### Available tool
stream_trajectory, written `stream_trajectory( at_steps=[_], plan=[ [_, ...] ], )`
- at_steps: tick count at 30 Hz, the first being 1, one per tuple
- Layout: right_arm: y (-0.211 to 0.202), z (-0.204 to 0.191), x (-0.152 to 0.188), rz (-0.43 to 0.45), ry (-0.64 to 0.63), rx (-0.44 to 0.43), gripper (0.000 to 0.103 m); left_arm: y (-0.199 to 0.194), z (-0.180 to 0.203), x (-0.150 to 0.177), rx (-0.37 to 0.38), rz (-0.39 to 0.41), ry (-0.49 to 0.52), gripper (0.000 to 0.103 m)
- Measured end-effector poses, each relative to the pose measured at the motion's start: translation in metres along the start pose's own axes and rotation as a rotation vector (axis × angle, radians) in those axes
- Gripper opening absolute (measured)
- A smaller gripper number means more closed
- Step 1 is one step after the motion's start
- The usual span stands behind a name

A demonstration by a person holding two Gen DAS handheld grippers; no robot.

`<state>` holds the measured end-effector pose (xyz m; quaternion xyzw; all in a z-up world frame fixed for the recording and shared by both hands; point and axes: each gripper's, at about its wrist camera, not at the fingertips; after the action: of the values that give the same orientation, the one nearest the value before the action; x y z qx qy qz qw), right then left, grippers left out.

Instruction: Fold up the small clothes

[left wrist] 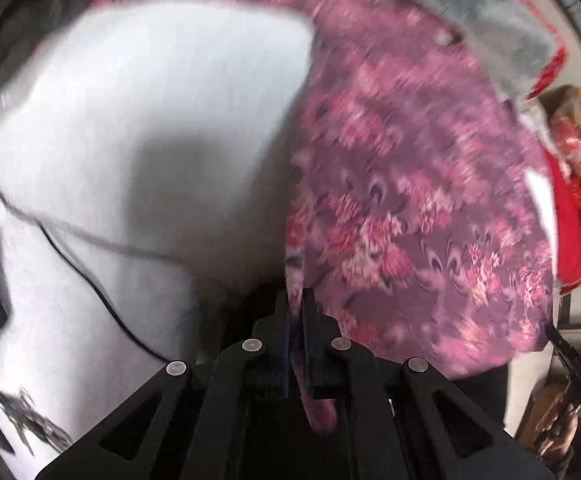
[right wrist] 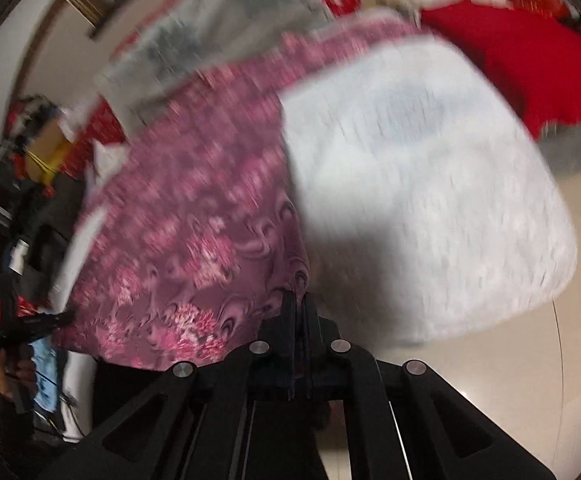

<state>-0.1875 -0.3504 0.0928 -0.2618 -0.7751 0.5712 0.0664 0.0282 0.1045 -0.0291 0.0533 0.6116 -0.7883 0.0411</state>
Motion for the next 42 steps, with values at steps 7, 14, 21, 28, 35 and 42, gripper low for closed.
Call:
stream_trajectory(
  at_steps=[7, 14, 21, 28, 35, 42],
  plan=[
    [0.03, -0.004, -0.002, -0.119, -0.058, 0.131, 0.008, -0.005, 0.001, -0.019, -0.015, 0.024, 0.005, 0.007],
    [0.039, -0.045, -0.09, 0.098, -0.104, 0.054, 0.014, -0.033, 0.058, -0.053, -0.02, 0.214, 0.102, 0.055],
    [0.134, -0.063, -0.133, 0.013, -0.144, 0.126, 0.012, 0.04, 0.116, -0.084, -0.122, 0.182, 0.144, 0.054],
    [0.076, 0.023, -0.202, 0.203, 0.126, -0.003, 0.04, 0.069, 0.13, -0.089, -0.149, 0.213, 0.189, 0.064],
    [0.062, 0.21, -0.269, 0.369, 0.703, 0.08, 0.052, 0.075, 0.129, -0.09, -0.136, 0.224, 0.207, 0.071],
    [0.129, 0.27, -0.325, 0.301, 0.857, 0.016, 0.055, 0.076, 0.131, -0.103, -0.13, 0.198, 0.213, 0.074]
  ],
)
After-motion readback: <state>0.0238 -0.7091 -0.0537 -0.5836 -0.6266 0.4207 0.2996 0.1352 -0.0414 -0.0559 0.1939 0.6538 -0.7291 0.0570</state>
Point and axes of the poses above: each gripper's, at about its wrist camera, not at the fingertips, and y roughly the way its jaws point, z to its right, x to its underside, and after that the axes turned 3 degrees about -y, right-handed
